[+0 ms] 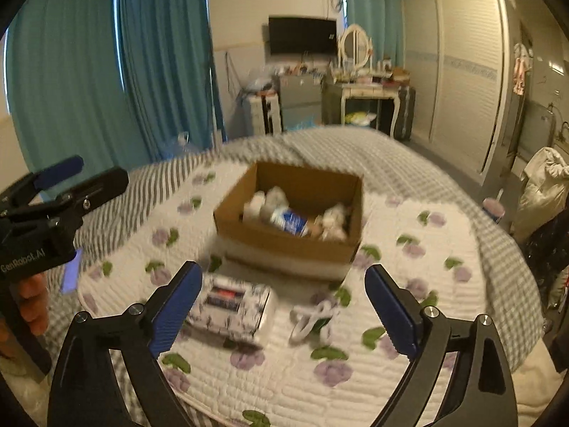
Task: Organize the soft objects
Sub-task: 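Grasp the floral tissue-paper pack with the right tool and lift it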
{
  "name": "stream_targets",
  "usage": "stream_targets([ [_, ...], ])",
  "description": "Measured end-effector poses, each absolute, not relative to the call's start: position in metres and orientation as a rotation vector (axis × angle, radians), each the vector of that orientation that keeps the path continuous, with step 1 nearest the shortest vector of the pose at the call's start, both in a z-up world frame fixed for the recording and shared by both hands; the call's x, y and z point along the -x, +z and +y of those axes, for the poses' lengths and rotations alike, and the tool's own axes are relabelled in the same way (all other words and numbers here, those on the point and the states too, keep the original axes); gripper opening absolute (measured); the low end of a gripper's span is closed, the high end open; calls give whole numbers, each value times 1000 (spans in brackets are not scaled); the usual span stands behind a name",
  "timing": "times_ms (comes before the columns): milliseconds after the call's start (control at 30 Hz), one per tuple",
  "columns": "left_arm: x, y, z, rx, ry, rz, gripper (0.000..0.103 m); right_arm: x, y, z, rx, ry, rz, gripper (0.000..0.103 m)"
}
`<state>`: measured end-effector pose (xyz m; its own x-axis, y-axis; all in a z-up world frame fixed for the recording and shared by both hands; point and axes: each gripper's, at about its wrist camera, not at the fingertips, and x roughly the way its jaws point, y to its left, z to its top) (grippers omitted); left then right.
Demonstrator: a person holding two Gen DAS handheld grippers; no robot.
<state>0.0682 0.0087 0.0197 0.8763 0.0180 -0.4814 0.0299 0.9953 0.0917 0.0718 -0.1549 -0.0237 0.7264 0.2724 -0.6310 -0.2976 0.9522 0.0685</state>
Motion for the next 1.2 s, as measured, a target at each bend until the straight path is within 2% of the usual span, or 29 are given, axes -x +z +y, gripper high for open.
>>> stream_targets([
  [367, -83, -83, 46, -63, 103, 665, 98, -116, -133, -108, 40, 373, 868, 93],
  [467, -87, -99, 52, -66, 113, 695, 98, -127, -156, -98, 47, 375, 913, 93],
  [567, -90, -110, 57, -63, 115, 714, 98, -137, -179, -91, 39, 370, 959, 89],
  [667, -94, -121, 60, -54, 115, 735, 98, -143, -202, -90, -58, 397, 1023, 88],
  [800, -97, -131, 61, -55, 117, 760, 98, -136, -205, -80, 5, 381, 982, 87],
  [933, -93, -126, 60, -66, 123, 759, 98, -128, -196, -76, 9, 392, 943, 68],
  [1000, -89, -120, 59, -72, 128, 749, 98, -119, -186, -75, 20, 387, 903, 53],
  [1067, -85, -111, 55, -76, 128, 734, 98, -113, -174, -79, 6, 396, 878, 45],
  [1100, -83, -105, 52, -76, 125, 725, 98, -108, -166, -83, -6, 403, 860, 42],
  [1200, -78, -92, 41, -80, 101, 703, 98, -96, -144, -99, -19, 391, 801, 41],
])
